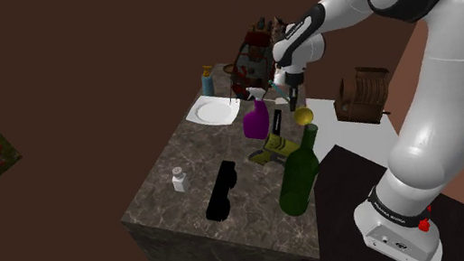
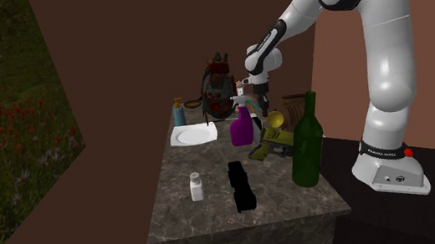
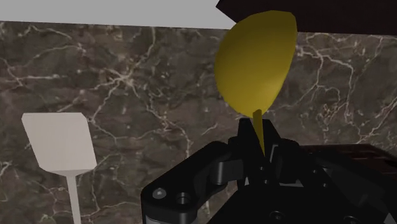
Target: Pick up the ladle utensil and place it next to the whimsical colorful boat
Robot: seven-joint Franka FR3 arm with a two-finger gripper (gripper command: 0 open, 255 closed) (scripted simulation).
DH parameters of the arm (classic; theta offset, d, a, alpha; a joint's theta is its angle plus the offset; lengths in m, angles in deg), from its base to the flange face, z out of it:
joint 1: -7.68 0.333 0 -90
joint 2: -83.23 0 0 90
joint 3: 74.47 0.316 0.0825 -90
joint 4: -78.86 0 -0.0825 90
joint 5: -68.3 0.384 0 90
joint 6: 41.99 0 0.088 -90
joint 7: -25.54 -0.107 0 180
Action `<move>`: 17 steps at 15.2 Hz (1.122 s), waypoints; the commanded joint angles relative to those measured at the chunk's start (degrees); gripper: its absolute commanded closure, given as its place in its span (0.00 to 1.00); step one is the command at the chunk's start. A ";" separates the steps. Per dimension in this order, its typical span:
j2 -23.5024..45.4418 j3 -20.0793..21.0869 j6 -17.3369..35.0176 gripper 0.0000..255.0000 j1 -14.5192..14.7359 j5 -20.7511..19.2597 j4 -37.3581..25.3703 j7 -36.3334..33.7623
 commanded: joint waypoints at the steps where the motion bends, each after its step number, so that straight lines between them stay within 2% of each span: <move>1: 1.03 0.11 1.42 1.00 -0.14 0.38 0.40 0.36; 10: 6.56 1.04 7.17 1.00 -0.78 2.40 0.80 1.77; 17: 6.94 1.13 7.53 1.00 -0.85 2.52 0.79 1.86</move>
